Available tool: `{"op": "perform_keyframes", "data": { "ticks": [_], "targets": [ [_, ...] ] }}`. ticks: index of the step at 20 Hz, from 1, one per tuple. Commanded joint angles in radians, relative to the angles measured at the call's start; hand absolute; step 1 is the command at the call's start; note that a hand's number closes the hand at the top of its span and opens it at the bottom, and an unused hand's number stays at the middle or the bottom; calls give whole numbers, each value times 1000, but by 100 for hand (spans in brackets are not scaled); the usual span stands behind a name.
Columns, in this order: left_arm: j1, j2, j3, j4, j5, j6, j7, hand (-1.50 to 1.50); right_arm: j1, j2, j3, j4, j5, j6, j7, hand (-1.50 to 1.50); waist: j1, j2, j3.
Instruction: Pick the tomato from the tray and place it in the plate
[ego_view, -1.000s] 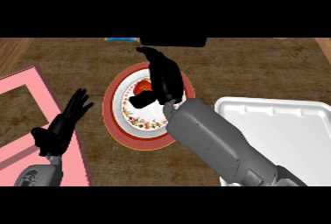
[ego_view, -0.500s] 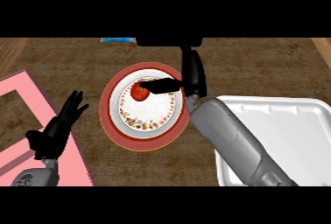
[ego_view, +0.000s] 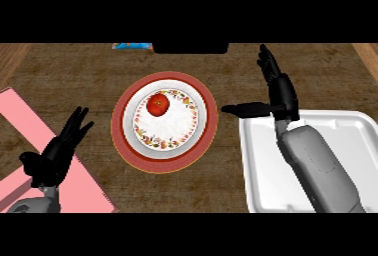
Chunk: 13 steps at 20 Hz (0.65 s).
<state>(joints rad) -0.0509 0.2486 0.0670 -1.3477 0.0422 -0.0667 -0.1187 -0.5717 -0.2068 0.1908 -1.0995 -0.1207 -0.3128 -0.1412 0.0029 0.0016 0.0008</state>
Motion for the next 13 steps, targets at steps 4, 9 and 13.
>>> {"op": "perform_keyframes", "data": {
  "ticks": [4, 9, 13],
  "targets": [
    [2, -23, -1, -30, -17, 18, 21, 0, 72, -130, -101, 100, -53, 271, -194, -150, 1, -1, 0],
    [-17, 7, 48, -11, 4, -30, 17, 0, 53, -104, -119, 185, 41, 264, -261, -150, 2, -1, -1],
    [-13, -39, 23, 51, -40, -15, -51, 0, 60, -92, -169, 253, 64, 282, -367, -150, 1, 0, -1]
  ]
}}
